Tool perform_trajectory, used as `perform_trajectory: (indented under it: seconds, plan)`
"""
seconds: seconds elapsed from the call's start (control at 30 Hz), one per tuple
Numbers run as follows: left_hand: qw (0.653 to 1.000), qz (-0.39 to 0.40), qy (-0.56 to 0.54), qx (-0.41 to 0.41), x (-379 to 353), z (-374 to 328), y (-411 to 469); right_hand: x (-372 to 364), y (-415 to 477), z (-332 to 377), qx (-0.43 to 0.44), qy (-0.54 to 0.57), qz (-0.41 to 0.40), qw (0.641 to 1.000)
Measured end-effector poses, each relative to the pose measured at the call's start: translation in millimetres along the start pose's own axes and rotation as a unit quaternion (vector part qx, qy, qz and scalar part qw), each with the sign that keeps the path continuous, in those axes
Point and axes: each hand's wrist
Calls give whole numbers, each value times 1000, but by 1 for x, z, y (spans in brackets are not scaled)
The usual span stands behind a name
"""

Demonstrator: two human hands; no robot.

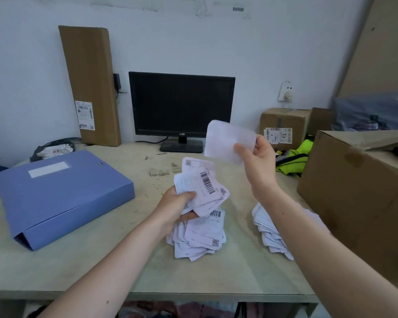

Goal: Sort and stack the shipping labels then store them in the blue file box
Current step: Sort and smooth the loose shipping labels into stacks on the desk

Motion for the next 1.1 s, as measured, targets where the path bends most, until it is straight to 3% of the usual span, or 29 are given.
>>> perform_trajectory:
  seconds: [0.2,0.37,0.53,0.63,0.73,0.83,0.97,1.1]
  plan:
    - [999,-4,-37,-25,0,-7,-2,-2,-8,-16,18,-121,99,988]
    - [996,14,-82,-26,3,-11,-4,2,-14,-21,-6,-134,174,976]
    - [998,14,-26,-60,1,-6,-3,2,-17,-29,-8,-162,213,964]
    - [996,-27,-27,-82,0,-3,-1,2,-21,-27,7,-198,169,966]
    - [992,-67,-43,-101,3,0,-1,3,-24,-24,43,-253,31,966]
    - [988,-84,-26,-129,1,3,0,1,-27,-21,88,-358,-27,929]
    - [986,-76,13,-145,-9,6,2,-19,-33,-21,109,-469,72,874]
    - [991,2,-66,-120,-11,8,3,-35,-39,-24,26,-413,205,887]
Point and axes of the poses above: each hand's wrist, its own y-axis towards the middle knuckle, its own x-axis out of the back of the hand, z = x × y, and after that the axes turned 13 degrees about z, right-handed
